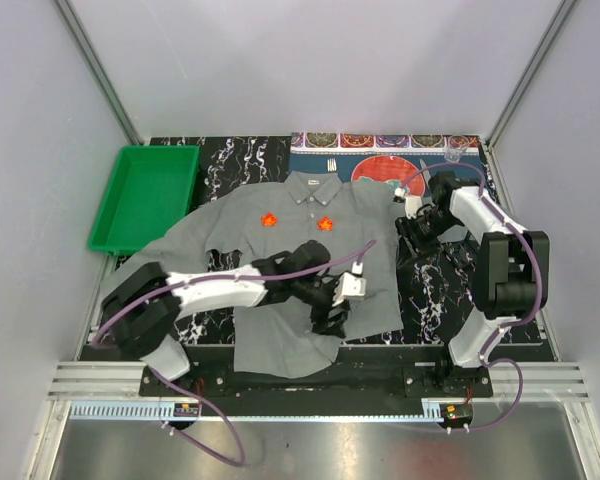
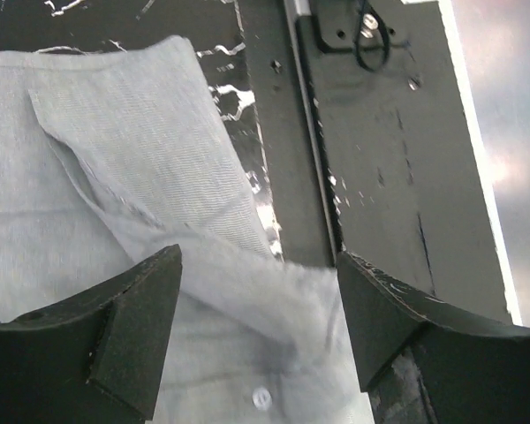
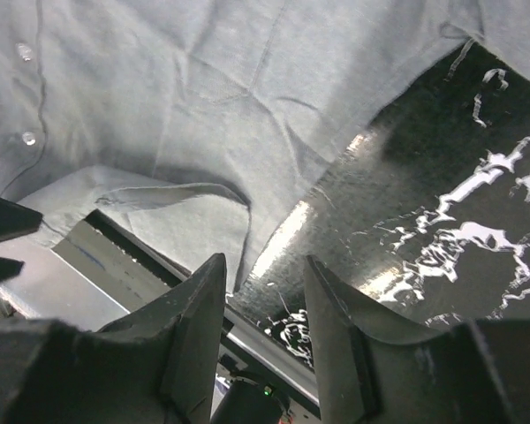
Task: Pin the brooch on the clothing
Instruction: Flatten out the clothes at the center of the board.
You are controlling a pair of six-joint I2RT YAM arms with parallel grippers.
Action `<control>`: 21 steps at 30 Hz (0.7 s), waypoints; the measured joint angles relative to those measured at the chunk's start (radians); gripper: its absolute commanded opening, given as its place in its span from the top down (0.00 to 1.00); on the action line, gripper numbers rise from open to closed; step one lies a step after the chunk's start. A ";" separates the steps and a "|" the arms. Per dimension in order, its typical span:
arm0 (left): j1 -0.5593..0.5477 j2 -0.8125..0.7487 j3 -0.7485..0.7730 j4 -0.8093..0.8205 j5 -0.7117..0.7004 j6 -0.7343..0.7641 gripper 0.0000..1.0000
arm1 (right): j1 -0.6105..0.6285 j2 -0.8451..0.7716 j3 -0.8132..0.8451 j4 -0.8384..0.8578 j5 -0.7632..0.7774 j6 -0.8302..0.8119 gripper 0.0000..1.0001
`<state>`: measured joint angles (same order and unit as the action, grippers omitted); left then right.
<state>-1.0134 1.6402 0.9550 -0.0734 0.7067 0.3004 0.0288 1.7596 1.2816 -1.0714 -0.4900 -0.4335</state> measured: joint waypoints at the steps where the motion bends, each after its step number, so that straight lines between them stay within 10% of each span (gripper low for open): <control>1: 0.000 -0.047 -0.035 -0.013 -0.004 0.026 0.25 | 0.003 -0.007 -0.006 -0.002 -0.017 -0.011 0.51; 11: -0.005 -0.489 -0.302 -0.296 -0.039 0.490 0.30 | 0.193 -0.144 -0.167 0.041 -0.022 -0.079 0.40; 21: 0.178 -0.587 -0.384 -0.612 -0.055 0.743 0.29 | 0.302 -0.159 -0.239 0.166 0.118 -0.204 0.39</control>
<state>-0.8352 1.0527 0.5709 -0.6857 0.6514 1.0431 0.3309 1.6009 1.0428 -0.9054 -0.3717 -0.6373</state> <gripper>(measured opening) 0.703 0.607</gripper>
